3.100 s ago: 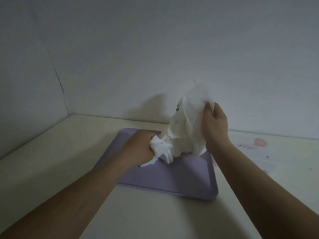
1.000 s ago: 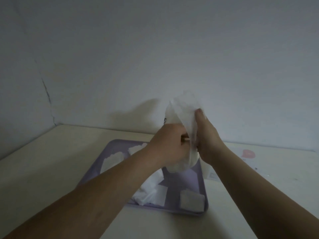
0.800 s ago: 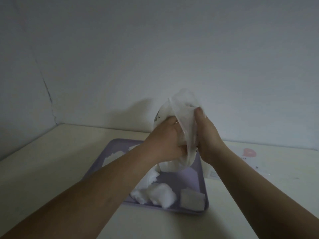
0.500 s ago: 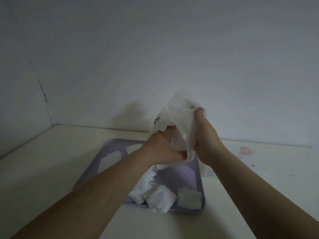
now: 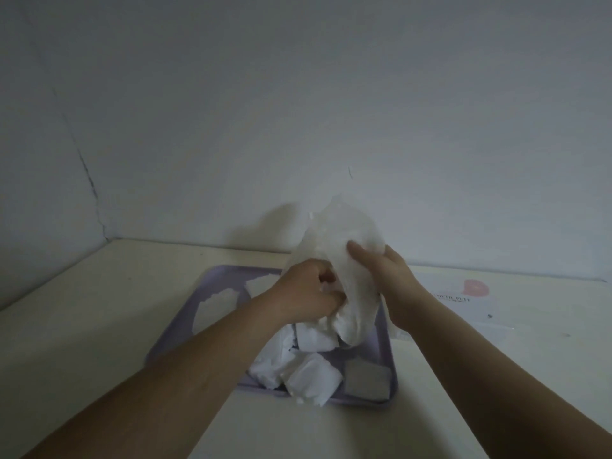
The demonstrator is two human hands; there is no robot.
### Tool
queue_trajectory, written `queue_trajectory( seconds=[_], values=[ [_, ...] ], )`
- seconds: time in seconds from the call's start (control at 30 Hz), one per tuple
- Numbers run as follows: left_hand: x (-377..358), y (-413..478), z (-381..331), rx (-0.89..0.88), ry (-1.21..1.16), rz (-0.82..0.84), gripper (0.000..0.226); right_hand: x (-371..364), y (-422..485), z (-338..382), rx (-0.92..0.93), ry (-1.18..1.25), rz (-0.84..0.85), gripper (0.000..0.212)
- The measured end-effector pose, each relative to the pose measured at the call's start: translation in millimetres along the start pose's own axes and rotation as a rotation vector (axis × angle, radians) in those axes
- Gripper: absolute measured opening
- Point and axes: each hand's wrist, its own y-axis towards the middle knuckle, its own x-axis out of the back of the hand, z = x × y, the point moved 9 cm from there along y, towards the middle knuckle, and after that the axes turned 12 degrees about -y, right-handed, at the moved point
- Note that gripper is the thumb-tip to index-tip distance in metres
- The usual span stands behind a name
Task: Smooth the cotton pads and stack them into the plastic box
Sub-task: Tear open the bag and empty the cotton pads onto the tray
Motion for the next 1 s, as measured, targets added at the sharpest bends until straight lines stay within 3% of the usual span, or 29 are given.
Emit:
queue_trajectory(
  seconds=[0.13, 0.23, 0.37, 0.5, 0.6, 0.7, 0.87, 0.93, 1.0],
  values=[
    [-16.5, -1.0, -2.5, 0.070, -0.166, 0.131, 0.078, -21.5, 2.5, -13.8, -0.120, -0.114, 0.118, 0.036],
    [-23.1, -7.0, -2.3, 0.030, -0.080, 0.205, 0.090, -21.2, 9.0, -19.5, -0.205, -0.187, 0.043, 0.049],
    [-24.0, -4.8, 4.0, 0.048, -0.021, 0.152, 0.113, -11.4, 13.2, -16.3, -0.220, -0.143, -0.102, 0.064],
    [-18.0, 2.3, -15.2, -0.064, -0.094, 0.084, 0.106, -4.4, 9.7, 2.3, -0.190, 0.021, -0.162, 0.064],
    [1.7, -0.4, -26.7, -0.125, -0.060, -0.124, 0.103, 8.4, 5.7, 19.2, -0.159, 0.040, -0.236, 0.069],
    [16.3, -6.9, -30.2, -0.218, -0.117, -0.260, 0.075, 27.0, 5.2, 28.3, -0.148, 0.084, -0.326, 0.062],
    [42.9, -24.4, -36.7, -0.335, -0.154, -0.327, 0.041, 47.4, 3.8, 24.6, -0.162, 0.156, -0.445, 0.064],
    [50.0, -25.5, -27.6, -0.280, -0.088, -0.317, 0.030, 50.1, 4.8, 21.1, -0.179, 0.208, -0.446, 0.064],
    [45.1, -21.3, -11.2, -0.183, 0.008, -0.203, 0.024, 49.7, 7.0, 21.9, -0.175, 0.246, -0.409, 0.061]
  ],
)
